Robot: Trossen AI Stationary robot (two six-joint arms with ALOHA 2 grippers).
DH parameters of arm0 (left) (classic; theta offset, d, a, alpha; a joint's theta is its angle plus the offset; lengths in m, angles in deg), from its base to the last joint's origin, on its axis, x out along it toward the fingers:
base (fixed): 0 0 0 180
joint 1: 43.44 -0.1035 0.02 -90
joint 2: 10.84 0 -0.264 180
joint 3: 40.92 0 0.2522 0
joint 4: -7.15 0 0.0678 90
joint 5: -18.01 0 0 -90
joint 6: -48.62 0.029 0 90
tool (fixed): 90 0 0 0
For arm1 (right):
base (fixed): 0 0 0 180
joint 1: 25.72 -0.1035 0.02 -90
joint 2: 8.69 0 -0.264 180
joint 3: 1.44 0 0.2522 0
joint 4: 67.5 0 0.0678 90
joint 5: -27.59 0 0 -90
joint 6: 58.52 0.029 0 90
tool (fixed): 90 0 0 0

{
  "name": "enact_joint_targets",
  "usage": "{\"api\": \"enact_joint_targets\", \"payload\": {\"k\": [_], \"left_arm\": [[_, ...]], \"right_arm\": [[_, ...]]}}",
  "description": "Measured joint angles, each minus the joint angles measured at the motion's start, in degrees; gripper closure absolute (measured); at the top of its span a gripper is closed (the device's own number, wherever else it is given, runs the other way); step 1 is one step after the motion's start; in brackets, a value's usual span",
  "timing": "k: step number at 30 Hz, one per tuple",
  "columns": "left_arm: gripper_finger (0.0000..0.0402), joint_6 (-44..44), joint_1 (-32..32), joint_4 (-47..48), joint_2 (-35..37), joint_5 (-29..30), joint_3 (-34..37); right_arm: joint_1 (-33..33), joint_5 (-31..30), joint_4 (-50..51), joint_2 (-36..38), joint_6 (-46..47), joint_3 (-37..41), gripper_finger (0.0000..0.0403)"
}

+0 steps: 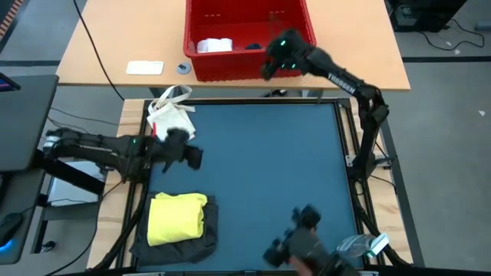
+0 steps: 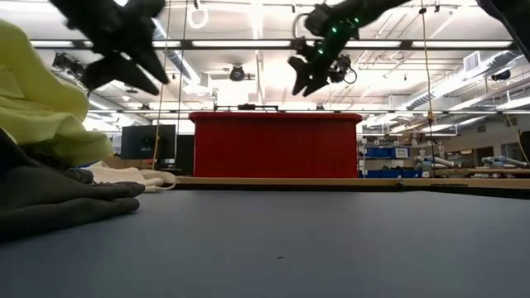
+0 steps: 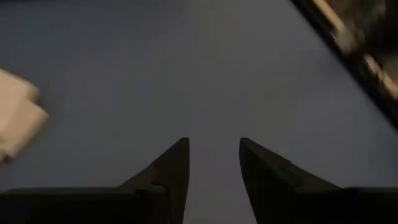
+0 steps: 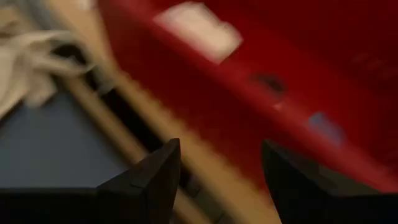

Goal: Fold laundry
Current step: Remove the white blouse from the bin

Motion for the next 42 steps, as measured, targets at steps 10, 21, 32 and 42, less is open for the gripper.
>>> {"api": "enact_joint_targets", "payload": {"k": [10,21,32,42], "left_arm": [[0.0258,16.6,-27.5,-25.9,-2.7,2.5,-0.3],[0.0258,30.0,-46.3,-71.5,-19.5,-0.7,-0.4],[0.0258,30.3,-48.7,-79.5,-32.7,-12.1,-11.1],[0.0258,61.5,-47.7,-57.8,-44.4,-16.8,-38.8]], "right_arm": [[13.7,2.1,-18.3,-4.1,-5.8,0.0,0.0177],[20.1,4.2,-18.2,-11.1,-1.7,-0.3,0.0177],[17.0,15.4,4.9,-4.6,1.6,-0.1,0.0196],[11.2,15.9,22.5,2.8,-0.6,0.0,0.0199]]}}
